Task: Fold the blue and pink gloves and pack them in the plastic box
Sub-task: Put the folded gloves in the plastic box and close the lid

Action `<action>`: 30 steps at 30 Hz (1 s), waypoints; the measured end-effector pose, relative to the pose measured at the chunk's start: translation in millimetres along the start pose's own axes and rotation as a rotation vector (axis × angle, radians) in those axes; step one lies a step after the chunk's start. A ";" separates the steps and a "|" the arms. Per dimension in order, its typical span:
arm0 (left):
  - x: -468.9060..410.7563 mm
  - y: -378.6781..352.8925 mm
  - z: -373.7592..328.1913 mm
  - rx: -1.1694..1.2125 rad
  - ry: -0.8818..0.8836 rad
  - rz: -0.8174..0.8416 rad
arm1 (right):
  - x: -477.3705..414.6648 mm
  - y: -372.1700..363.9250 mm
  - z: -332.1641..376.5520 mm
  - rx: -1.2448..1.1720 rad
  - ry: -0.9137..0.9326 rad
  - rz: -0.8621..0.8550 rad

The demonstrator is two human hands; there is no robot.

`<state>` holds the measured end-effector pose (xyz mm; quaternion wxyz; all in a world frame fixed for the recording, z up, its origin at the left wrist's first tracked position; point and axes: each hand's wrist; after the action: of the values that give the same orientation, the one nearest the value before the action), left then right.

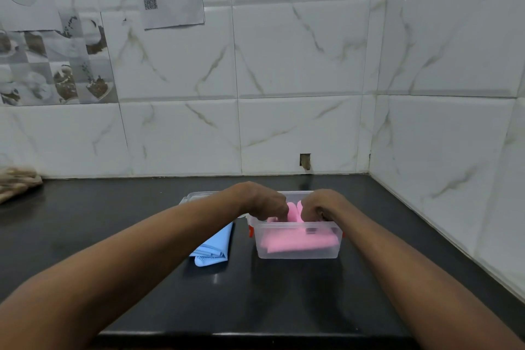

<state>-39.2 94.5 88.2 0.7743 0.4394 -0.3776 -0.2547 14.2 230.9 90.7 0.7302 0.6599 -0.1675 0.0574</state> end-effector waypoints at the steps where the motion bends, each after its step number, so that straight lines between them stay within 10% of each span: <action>1: -1.7 0.0 -1.9 -0.007 -0.005 0.018 | -0.3 -0.9 0.0 0.029 0.006 0.009; 6: -0.4 3.4 3.7 0.281 0.084 -0.189 | 4.6 2.8 6.0 0.155 -0.006 -0.015; 11: 1.3 -13.4 0.9 0.330 0.159 -0.323 | 12.8 3.9 2.2 0.320 0.216 -0.463; 23: -8.4 3.2 -17.2 0.279 0.128 0.099 | -19.3 -15.3 -14.7 0.293 0.208 -0.098; 30: -12.4 -5.5 -19.2 0.334 0.169 -0.090 | -18.1 -11.3 -14.3 0.366 0.225 -0.149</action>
<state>-31.2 110.3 72.6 0.7074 0.5981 -0.3281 -0.1850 3.1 246.1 73.2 0.6146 0.7813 -0.0224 0.1060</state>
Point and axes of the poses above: each hand's wrist, its own x-axis away from the middle knuckle, its own y-axis out of the back of the hand, z = x × y, and after that the axes turned 3 degrees about y, right-handed
